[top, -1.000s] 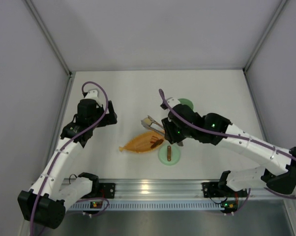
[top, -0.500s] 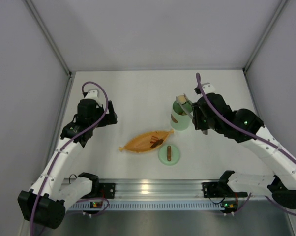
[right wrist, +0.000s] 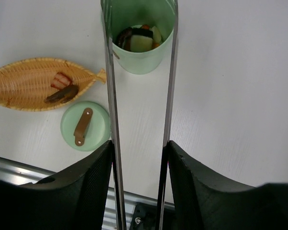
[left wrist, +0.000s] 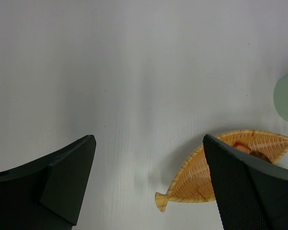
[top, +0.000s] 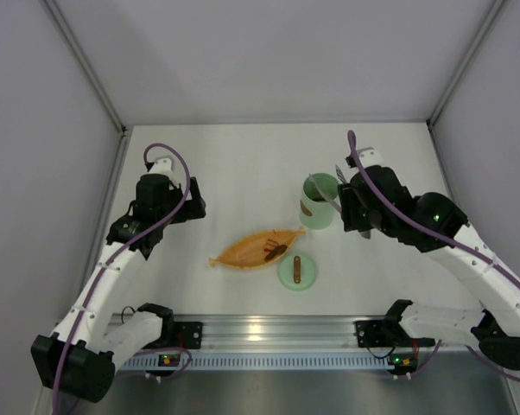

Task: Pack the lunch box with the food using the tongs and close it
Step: Place the fake food in the packing box.

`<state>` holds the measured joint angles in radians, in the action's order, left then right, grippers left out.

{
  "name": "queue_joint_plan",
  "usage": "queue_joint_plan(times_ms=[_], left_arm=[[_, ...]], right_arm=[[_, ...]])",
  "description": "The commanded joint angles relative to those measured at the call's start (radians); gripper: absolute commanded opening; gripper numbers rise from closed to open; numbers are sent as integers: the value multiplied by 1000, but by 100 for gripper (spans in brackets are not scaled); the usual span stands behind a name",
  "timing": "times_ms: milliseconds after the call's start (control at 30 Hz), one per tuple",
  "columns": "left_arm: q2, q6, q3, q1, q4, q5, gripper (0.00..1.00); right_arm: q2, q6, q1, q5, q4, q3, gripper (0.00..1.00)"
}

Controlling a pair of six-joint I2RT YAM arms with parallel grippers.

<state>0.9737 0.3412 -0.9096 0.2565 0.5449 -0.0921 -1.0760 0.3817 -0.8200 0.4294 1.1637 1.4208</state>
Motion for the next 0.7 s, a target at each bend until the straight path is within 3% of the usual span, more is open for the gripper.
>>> queue_joint_plan(times_ms=[0,500,667], left_arm=[[3,-2,-17,-3,-26,14,99],[5,-1,-17,-3,-25,12,99],[5,-2,-17,-3,-23,9,99]], right_arm=[[27,-17,15,19,13,18,48],[-42,-64,13,-141,-10,130,45],[-87,-64,-45,-156,-24,187,44]])
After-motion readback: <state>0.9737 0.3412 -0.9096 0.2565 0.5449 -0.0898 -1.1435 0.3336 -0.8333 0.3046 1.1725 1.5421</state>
